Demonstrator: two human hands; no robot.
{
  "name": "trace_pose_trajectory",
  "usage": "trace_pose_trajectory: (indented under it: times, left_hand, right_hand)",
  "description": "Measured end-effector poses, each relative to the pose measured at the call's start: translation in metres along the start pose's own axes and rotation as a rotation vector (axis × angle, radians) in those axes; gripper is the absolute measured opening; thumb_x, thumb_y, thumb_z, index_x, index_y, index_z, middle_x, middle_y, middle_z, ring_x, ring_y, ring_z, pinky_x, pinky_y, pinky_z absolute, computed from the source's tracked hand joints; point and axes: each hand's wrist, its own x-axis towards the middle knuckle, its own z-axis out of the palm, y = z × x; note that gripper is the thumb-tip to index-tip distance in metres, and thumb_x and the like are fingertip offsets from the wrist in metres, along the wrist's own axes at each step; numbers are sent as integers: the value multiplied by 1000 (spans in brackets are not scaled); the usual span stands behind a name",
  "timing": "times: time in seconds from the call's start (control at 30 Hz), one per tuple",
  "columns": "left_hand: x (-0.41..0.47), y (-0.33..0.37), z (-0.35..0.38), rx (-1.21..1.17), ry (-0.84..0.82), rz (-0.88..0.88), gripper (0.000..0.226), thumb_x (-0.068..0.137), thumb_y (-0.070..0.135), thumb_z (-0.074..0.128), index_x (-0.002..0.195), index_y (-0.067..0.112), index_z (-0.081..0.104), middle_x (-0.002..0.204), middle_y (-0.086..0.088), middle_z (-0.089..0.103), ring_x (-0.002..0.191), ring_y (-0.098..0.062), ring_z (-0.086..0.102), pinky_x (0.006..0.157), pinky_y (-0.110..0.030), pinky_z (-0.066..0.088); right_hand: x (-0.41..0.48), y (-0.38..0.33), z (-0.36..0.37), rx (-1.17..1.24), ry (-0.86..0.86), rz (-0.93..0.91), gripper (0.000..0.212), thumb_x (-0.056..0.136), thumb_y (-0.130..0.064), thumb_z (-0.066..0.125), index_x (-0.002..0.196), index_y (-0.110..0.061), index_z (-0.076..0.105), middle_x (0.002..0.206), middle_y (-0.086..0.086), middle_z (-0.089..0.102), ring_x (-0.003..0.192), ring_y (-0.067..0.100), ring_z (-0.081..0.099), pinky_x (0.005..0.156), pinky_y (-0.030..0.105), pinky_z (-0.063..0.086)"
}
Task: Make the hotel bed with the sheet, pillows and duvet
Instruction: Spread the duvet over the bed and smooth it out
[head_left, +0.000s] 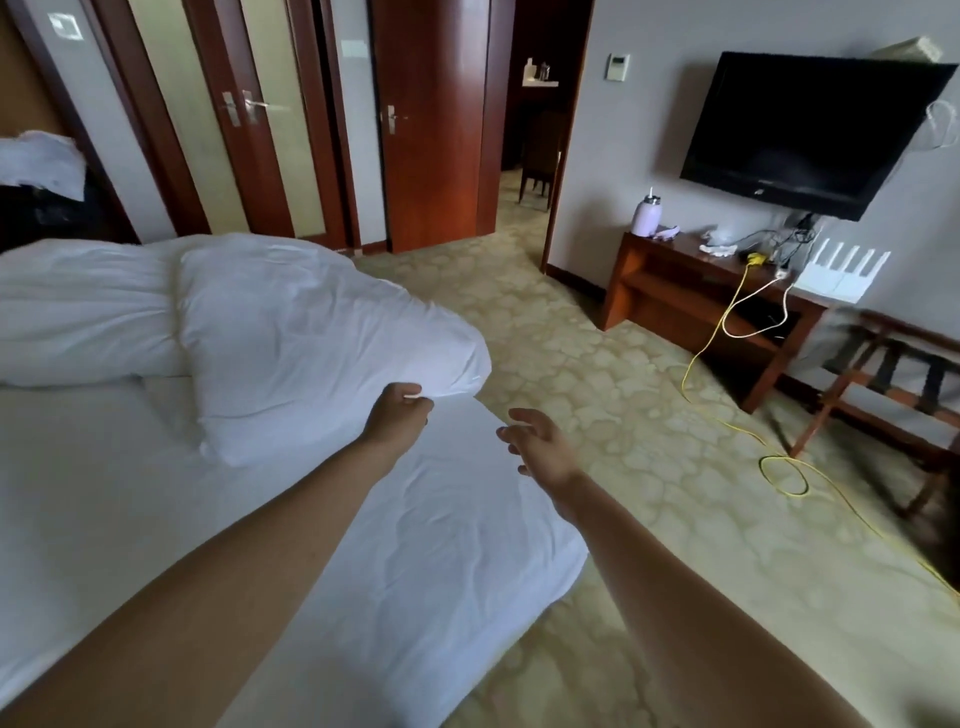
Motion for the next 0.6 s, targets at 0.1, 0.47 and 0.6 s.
trace_pose_trajectory:
  times: [0.1,0.47,0.6]
  left_hand:
    - [20,23,44,-24,21,-9,37,91,15,54,128,11,49,87,2,56,90,-22,58,78,-30,43]
    - [177,83,181,-43,161,11,35,92,13,56,127,10,52,128,-10,55,116,-26,56,99,-37,42]
    - [245,110,225,-58,241,-10,28,91,10,57,119,9,56,120,-13,59,109,-28,58,95,-37,44]
  right_hand:
    - [34,-2,-49,-11,-39,2,42,94,-22,55,135,-19,48,120,0,61,116,19,55,104,39,43]
    - [243,-24,-165,-57,-179,-123,36,96,-15,54,132,-15,52,118,7,63,96,11,57,76,16,44]
    - [323,-46,-204,-105,-228,-163,36,94,-13,57,130,-14,52,125,11,60,107,18,58,73,9,42]
